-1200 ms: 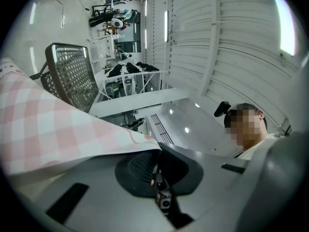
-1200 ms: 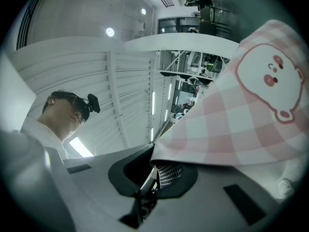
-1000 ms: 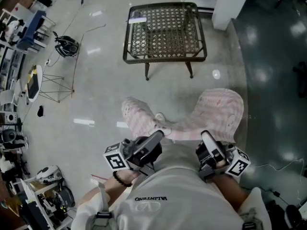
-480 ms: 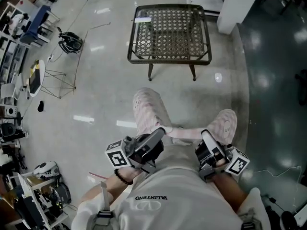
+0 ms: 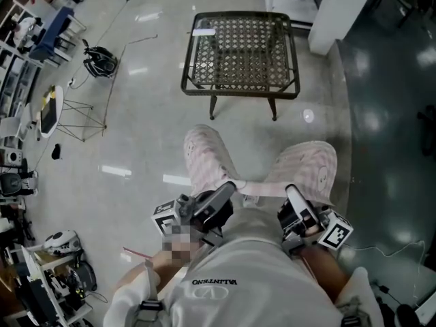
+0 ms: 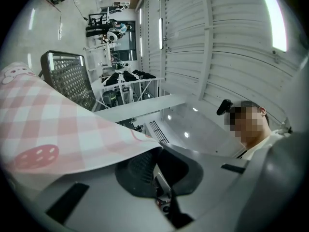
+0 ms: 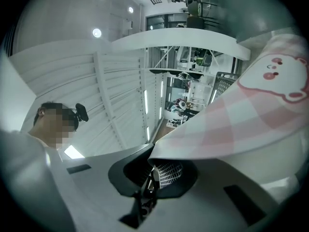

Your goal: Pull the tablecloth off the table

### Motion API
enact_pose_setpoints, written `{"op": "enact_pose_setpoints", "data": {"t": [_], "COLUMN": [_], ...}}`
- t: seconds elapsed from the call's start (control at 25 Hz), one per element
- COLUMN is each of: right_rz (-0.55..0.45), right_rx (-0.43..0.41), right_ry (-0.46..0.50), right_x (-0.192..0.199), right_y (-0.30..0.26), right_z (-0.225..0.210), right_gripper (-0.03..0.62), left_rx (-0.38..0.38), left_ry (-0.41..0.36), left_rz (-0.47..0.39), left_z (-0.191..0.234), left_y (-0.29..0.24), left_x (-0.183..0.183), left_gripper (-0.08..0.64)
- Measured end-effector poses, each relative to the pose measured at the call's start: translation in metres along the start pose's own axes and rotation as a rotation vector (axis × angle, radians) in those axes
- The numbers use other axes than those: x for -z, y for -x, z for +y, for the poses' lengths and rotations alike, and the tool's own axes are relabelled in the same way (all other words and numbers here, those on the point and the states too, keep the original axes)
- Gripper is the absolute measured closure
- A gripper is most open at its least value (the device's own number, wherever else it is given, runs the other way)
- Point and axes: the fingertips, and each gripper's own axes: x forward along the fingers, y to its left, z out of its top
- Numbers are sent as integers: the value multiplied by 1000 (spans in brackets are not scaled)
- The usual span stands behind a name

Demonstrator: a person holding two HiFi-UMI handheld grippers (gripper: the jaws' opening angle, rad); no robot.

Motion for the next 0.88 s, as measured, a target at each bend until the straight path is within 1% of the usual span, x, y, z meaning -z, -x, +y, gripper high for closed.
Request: {"op": "enact_pose_setpoints", "data": {"t": [0.12, 0.36, 0.88], "right_rz": [1, 8, 39], "right_rx": [6, -4, -11], "right_ry": [-7, 4, 17], "right_x": [-5, -6, -4], "right_y": [4, -9, -14], "right_z": [-5, 2, -3], "right_gripper": [580, 580, 580], "left_rx": [11, 15, 7], "left_ry": [-13, -46, -54], "left_rz": [-7, -6, -26], "left_z": [-2, -5, 0], "left_y": [-6, -7, -1], "left_x": [0, -6, -14], "left_gripper": [557, 557, 557]}}
